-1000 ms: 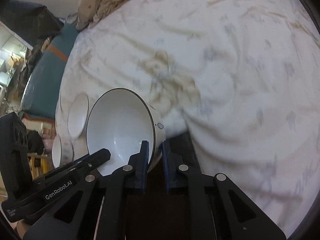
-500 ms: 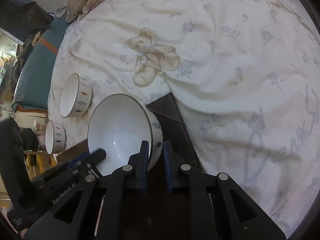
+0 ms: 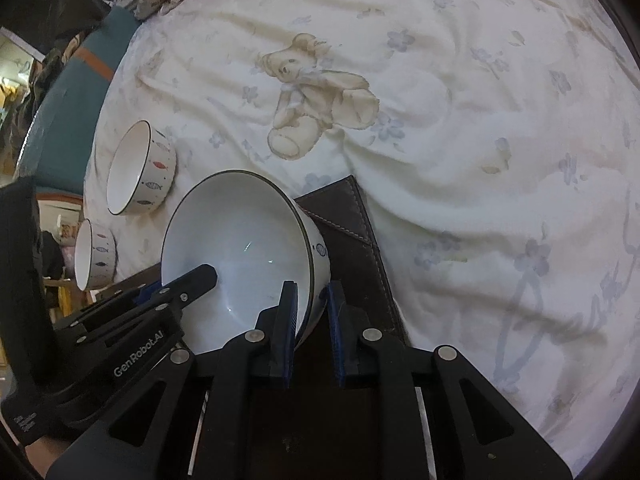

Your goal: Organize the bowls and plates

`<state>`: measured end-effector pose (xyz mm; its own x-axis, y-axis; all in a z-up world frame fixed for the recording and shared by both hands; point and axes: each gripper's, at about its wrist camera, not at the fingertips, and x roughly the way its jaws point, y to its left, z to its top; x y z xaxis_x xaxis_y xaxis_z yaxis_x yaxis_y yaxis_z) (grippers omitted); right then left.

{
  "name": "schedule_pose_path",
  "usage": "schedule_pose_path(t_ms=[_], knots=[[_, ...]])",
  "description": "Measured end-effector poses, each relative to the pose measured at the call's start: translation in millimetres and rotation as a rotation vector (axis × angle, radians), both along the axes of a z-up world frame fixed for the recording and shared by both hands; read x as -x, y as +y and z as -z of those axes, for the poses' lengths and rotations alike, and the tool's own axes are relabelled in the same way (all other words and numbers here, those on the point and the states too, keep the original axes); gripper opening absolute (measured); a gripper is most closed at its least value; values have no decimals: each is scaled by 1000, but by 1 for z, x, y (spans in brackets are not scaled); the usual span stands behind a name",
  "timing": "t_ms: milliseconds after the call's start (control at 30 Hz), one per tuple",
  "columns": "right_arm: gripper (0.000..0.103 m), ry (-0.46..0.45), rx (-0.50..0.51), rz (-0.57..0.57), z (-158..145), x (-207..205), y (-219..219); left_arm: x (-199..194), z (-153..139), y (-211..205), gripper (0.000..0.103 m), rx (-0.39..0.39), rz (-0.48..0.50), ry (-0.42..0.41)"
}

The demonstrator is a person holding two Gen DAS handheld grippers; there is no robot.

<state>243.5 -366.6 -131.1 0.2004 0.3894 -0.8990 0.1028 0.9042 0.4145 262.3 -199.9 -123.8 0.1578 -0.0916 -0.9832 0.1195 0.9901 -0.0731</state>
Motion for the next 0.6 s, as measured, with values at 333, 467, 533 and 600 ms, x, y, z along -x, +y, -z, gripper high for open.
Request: schedule_pose_path(t_ms=[333, 467, 533, 600], knots=[[20, -4, 26, -7, 3, 6, 3, 14, -26, -6, 8, -17, 11, -58], [20, -46, 22, -21, -14, 15, 5, 28, -46, -2, 9, -7, 32, -98], [20, -80, 8, -12, -26, 21, 4, 36, -57, 8, 9, 9, 24, -115], [20, -116, -12, -4, -39, 31, 4, 44, -66, 16, 9, 26, 19, -126]])
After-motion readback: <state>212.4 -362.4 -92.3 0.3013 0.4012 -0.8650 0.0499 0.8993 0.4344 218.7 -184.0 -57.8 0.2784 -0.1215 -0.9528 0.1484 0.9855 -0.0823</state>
